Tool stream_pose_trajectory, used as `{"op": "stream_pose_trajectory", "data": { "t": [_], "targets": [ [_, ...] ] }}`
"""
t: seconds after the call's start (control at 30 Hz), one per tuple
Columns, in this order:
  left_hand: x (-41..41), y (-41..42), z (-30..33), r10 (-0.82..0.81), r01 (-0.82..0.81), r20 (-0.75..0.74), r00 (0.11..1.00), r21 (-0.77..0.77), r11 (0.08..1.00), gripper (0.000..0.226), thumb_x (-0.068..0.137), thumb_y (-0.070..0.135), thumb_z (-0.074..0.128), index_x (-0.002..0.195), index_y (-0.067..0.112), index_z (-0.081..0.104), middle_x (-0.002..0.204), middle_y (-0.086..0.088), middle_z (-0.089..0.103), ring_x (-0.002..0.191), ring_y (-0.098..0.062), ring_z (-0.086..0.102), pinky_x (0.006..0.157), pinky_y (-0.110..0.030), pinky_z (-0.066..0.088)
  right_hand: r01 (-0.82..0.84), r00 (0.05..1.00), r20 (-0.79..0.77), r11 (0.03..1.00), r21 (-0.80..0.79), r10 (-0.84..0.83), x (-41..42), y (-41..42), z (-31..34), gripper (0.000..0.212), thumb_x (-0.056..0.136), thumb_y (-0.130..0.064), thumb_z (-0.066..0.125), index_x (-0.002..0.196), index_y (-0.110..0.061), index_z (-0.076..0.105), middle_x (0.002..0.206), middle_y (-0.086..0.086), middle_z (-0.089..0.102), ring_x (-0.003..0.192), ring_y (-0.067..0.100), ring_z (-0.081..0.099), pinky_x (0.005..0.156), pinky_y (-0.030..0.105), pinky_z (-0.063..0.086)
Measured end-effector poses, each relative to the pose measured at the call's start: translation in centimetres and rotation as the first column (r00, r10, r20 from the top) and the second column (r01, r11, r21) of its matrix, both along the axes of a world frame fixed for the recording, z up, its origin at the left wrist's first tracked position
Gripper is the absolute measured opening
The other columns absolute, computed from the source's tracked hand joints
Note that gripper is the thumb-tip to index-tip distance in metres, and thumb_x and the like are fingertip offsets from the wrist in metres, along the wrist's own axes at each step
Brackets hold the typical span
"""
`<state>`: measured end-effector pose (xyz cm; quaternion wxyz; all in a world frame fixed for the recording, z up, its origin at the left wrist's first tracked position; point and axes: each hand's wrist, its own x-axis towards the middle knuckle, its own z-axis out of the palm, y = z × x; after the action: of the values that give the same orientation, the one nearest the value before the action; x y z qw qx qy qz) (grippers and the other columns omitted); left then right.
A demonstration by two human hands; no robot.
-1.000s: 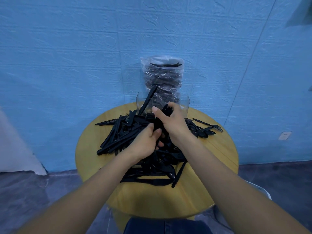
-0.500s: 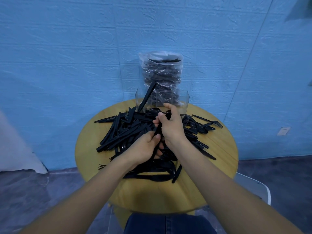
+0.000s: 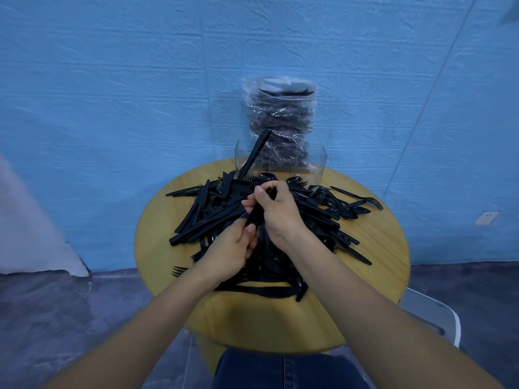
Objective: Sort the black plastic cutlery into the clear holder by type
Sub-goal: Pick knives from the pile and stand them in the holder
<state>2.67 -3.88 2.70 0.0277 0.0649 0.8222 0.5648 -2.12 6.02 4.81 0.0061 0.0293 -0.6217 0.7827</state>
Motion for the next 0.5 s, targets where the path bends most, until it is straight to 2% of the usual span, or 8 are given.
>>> {"op": "stream_pose_trajectory", "data": {
  "t": [0.07, 0.13, 0.2, 0.3, 0.33, 0.4, 0.5],
  "targets": [
    [-0.1, -0.9, -0.1, 0.037, -0.037, -0.005, 0.999, 0.014, 0.999, 0.029, 0.103, 0.021, 0.029, 0.079, 0.015, 0.044, 0.066, 0.003, 0.044, 0.055, -0.008, 0.039, 0.049, -0.017, 0.035, -0.008, 1.000, -0.017, 0.999, 0.053, 0.009, -0.4, -0.4, -0.1, 0.009, 0.100, -0.020, 0.044, 0.103, -0.012, 0.047, 0.093, 0.007, 0.059, 0.085, 0.016, 0.061, 0.085, 0.032, 0.052],
    [-0.5, -2.2, -0.1, 0.112, -0.111, -0.037, 0.993, 0.023, 0.993, 0.029, 0.103, 0.021, 0.029, 0.079, 0.013, 0.044, 0.068, 0.002, 0.045, 0.056, -0.010, 0.039, 0.051, -0.019, 0.036, 0.012, 0.999, -0.047, 0.989, 0.148, -0.005, -0.9, -0.7, -0.3, 0.018, 0.101, -0.024, 0.040, 0.113, -0.012, 0.047, 0.095, 0.000, 0.057, 0.087, 0.011, 0.058, 0.083, 0.027, 0.051],
    [-1.1, -3.7, -0.1, 0.203, -0.203, -0.062, 0.977, 0.015, 0.979, 0.030, 0.103, 0.023, 0.028, 0.079, 0.013, 0.044, 0.068, 0.002, 0.045, 0.058, -0.011, 0.040, 0.054, -0.023, 0.035, 0.046, 0.997, -0.076, 0.938, 0.343, -0.021, -1.5, -0.8, -0.7, 0.027, 0.102, -0.021, 0.039, 0.124, -0.009, 0.047, 0.098, -0.002, 0.058, 0.092, 0.014, 0.058, 0.083, 0.026, 0.047],
    [-1.9, -5.7, -0.3, 0.308, -0.306, -0.051, 0.950, 0.044, 0.951, 0.032, 0.103, 0.025, 0.027, 0.079, 0.014, 0.044, 0.067, 0.002, 0.044, 0.058, -0.012, 0.039, 0.057, -0.026, 0.035, 0.083, 0.988, -0.149, 0.686, 0.722, 0.038, -2.4, -1.3, -1.9, 0.025, 0.098, -0.012, 0.045, 0.115, 0.000, 0.059, 0.113, 0.013, 0.059, 0.104, 0.029, 0.056, 0.081, 0.021, 0.042],
    [-2.1, -6.2, -0.4, 0.329, -0.327, -0.056, 0.943, 0.035, 0.944, 0.033, 0.103, 0.025, 0.027, 0.078, 0.014, 0.044, 0.067, 0.001, 0.044, 0.058, -0.013, 0.040, 0.057, -0.027, 0.035, 0.094, 0.982, -0.171, 0.595, 0.798, 0.075, -2.7, -1.6, -2.2, 0.025, 0.097, -0.012, 0.049, 0.117, -0.002, 0.059, 0.121, 0.013, 0.055, 0.111, 0.029, 0.051, 0.087, 0.023, 0.042],
    [-2.6, -7.0, -0.5, 0.348, -0.349, -0.071, 0.935, 0.003, 0.937, 0.033, 0.103, 0.025, 0.027, 0.077, 0.013, 0.043, 0.066, 0.001, 0.044, 0.058, -0.013, 0.039, 0.056, -0.025, 0.033, 0.091, 0.968, -0.179, 0.421, 0.903, 0.176, -3.1, -2.3, -2.7, 0.036, 0.095, -0.014, 0.053, 0.131, -0.009, 0.051, 0.133, 0.008, 0.044, 0.124, 0.026, 0.037, 0.100, 0.031, 0.037],
    [-3.3, -7.4, -0.8, 0.360, -0.360, -0.054, 0.931, 0.008, 0.933, 0.031, 0.103, 0.024, 0.027, 0.078, 0.015, 0.042, 0.069, 0.002, 0.045, 0.058, -0.011, 0.040, 0.055, -0.023, 0.034, 0.073, 0.942, -0.125, 0.174, 0.982, 0.311, -3.9, -3.1, -3.1, 0.054, 0.092, -0.016, 0.052, 0.143, -0.016, 0.035, 0.146, 0.004, 0.030, 0.134, 0.025, 0.023, 0.109, 0.036, 0.025]
  ]
}}
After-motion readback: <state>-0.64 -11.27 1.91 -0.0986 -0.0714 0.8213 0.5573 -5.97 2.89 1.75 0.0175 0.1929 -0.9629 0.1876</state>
